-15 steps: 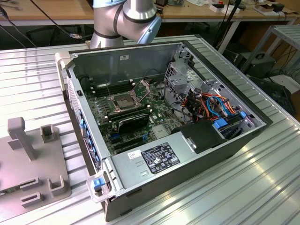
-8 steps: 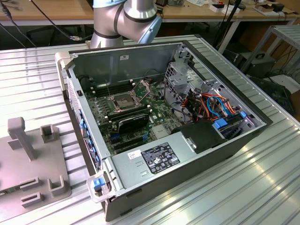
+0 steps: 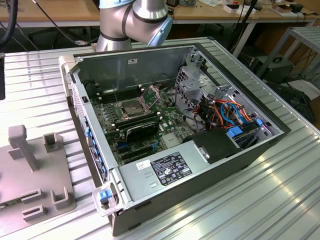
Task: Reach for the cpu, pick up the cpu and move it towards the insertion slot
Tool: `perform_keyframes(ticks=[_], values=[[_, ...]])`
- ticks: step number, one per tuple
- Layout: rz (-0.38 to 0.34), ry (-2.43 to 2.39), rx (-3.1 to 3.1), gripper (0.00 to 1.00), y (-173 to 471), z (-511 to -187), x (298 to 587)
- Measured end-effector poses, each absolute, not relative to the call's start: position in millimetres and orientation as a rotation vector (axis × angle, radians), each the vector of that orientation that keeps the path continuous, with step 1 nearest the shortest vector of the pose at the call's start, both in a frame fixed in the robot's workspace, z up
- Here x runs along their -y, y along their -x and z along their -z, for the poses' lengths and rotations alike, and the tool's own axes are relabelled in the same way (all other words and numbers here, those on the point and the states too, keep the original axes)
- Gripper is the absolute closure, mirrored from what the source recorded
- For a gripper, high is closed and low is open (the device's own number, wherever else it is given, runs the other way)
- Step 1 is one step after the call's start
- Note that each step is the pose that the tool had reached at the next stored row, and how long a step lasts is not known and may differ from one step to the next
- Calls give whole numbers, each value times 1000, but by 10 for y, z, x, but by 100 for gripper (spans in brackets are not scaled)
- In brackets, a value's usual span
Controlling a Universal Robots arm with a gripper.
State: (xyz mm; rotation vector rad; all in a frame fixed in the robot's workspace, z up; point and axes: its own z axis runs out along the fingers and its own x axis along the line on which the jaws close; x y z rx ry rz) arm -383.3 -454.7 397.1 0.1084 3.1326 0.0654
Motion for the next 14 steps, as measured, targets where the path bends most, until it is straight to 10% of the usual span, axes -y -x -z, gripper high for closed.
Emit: perform_keyframes(ticks=[14], values=[[-65,-108,-3133,45,3568,-3972,4547]])
